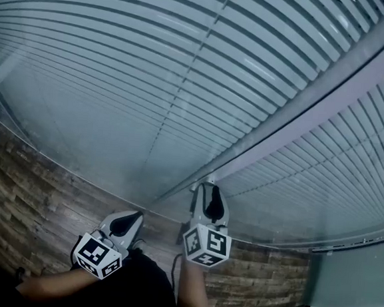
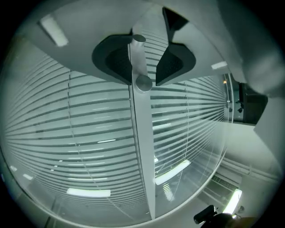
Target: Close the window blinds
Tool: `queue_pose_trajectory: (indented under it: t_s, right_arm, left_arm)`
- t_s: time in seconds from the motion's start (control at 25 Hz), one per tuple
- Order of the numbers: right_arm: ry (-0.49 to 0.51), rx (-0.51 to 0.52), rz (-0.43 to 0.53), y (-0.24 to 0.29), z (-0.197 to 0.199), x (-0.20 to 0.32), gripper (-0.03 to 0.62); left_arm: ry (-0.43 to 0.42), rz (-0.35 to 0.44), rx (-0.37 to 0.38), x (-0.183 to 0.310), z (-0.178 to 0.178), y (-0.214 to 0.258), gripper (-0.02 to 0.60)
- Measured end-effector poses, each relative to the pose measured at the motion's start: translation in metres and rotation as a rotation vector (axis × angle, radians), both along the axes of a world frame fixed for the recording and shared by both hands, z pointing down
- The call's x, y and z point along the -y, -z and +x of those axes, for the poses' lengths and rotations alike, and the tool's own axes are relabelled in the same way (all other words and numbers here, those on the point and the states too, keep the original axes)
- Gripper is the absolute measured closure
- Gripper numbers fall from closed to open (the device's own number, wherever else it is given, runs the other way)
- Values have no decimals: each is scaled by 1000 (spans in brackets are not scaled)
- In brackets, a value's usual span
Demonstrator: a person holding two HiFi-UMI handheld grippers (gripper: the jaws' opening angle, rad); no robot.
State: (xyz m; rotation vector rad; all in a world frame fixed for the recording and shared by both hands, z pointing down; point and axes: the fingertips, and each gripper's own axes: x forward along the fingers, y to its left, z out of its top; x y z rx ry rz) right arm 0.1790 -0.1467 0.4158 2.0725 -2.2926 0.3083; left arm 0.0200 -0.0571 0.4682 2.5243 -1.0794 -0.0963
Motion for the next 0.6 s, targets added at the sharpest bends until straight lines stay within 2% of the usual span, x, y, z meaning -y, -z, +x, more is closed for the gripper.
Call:
queue_pose_trajectory:
  t_s: [0.16,0.36,0.48,0.6]
  right_arm:
    - [-18,50,31,12,1,1,450]
    - [-28,36,6,10,2,3,470]
    - [-26,-50,3,10,1,3,473]
    - [-11,-210,-11,11,-1,3,478]
  left_arm:
    - [4,-6,-3,-1,0,0,581]
    - [4,-19,-7,-2,3,-2,581]
    - [7,-17,-7,-3,3,-2,581]
    - [15,-10,-9,-3,2,-1,581]
